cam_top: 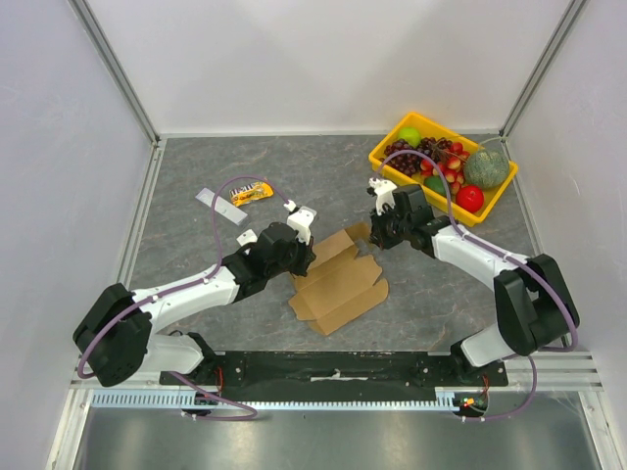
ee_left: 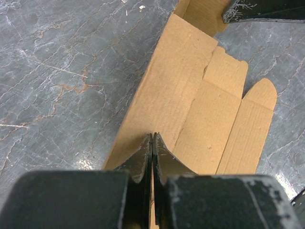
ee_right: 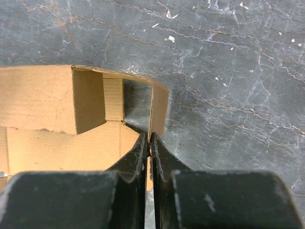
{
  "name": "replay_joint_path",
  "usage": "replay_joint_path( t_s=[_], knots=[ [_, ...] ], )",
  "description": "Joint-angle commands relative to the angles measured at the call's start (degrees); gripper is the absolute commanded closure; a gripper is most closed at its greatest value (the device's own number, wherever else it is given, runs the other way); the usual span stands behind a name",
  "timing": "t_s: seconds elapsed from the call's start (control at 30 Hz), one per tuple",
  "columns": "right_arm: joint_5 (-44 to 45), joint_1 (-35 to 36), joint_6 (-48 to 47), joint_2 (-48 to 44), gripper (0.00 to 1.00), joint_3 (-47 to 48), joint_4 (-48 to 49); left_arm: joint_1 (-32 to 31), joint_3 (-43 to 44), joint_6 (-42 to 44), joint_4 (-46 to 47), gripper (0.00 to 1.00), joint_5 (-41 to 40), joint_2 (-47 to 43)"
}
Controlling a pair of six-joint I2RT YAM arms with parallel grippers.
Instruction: Fold the paper box
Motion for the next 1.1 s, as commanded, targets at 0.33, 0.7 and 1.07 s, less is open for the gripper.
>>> replay_joint_path(
  t_s=[0.33,0.7,1.07],
  knots=[
    [-7.1,-0.1,3.4,-4.6,0.91,-1.2,1.7,-0.2,0.1,-1.9,-0.2,0.98,-0.2,-0.9],
    [-4.8,-0.1,2.8,-4.9,0.84,-2.6,1.5,-0.2,0.2,-2.0,-0.2,0.98,-0.1,-0.6],
    [-1.1,-0.1,9.6,-10.8,0.71,-8.8,5.0,-0.2,0.4,-2.0,-0.1,0.98,-0.2,-0.4]
  ],
)
